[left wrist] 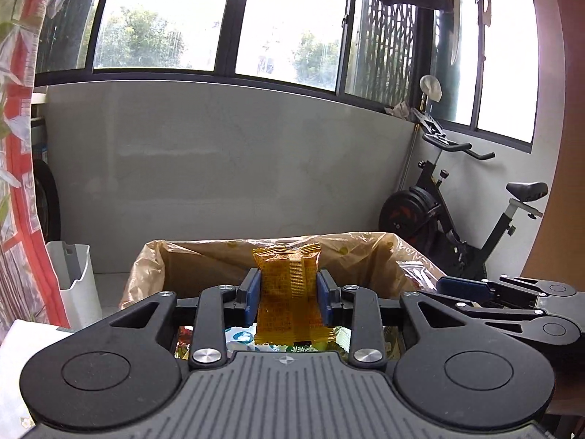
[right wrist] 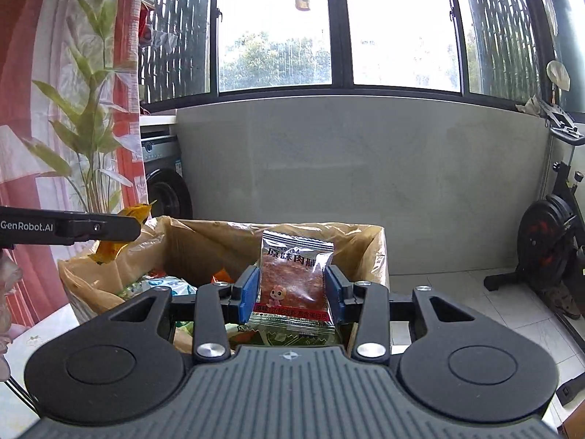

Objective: Organize snacks
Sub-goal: 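Carry both snacks over the lined box and open both grippers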

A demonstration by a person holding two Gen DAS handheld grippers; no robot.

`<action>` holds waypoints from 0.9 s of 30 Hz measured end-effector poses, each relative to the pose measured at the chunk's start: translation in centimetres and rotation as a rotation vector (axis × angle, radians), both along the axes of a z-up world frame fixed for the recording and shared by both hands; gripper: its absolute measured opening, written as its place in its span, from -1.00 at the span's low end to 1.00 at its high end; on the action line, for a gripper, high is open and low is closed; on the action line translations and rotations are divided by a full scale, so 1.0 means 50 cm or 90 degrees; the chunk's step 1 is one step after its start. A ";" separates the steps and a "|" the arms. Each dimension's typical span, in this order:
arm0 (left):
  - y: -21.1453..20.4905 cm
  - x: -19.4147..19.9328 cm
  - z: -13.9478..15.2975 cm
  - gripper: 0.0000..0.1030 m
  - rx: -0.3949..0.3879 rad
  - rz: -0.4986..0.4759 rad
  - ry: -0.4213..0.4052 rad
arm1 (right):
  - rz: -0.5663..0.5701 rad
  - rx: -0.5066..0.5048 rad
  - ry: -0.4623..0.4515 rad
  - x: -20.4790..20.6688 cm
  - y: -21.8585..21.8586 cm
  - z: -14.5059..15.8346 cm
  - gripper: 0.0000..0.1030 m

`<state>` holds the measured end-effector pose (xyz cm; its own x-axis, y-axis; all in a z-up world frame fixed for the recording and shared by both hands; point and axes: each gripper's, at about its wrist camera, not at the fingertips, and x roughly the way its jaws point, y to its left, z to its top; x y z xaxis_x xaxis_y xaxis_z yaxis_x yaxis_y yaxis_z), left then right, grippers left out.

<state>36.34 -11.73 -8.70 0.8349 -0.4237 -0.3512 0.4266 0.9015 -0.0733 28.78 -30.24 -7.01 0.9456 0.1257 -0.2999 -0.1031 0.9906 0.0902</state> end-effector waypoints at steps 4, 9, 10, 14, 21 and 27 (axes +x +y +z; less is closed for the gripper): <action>-0.006 0.022 -0.024 0.42 -0.008 0.015 0.020 | -0.024 -0.001 0.019 0.008 -0.001 -0.021 -0.05; 0.015 0.001 -0.032 0.43 -0.018 0.004 0.030 | -0.024 0.020 0.001 -0.034 -0.025 -0.024 0.03; 0.026 -0.007 -0.032 0.43 -0.015 0.005 0.030 | -0.024 0.021 -0.001 -0.041 -0.027 -0.024 0.03; 0.061 -0.040 -0.025 0.42 -0.019 0.004 0.038 | -0.024 0.043 -0.016 -0.086 -0.031 -0.021 0.03; 0.122 -0.117 -0.022 0.41 -0.022 -0.022 0.052 | -0.013 0.069 -0.036 -0.180 -0.018 -0.037 0.03; 0.157 -0.180 -0.080 0.41 0.004 -0.028 0.079 | -0.001 0.077 -0.015 -0.237 0.008 -0.081 0.03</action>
<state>27.36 -3.86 -12.72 0.7655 -0.4559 -0.4540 0.4534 0.8829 -0.1222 16.92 -29.84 -11.07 0.9523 0.1583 -0.2608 -0.1049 0.9726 0.2073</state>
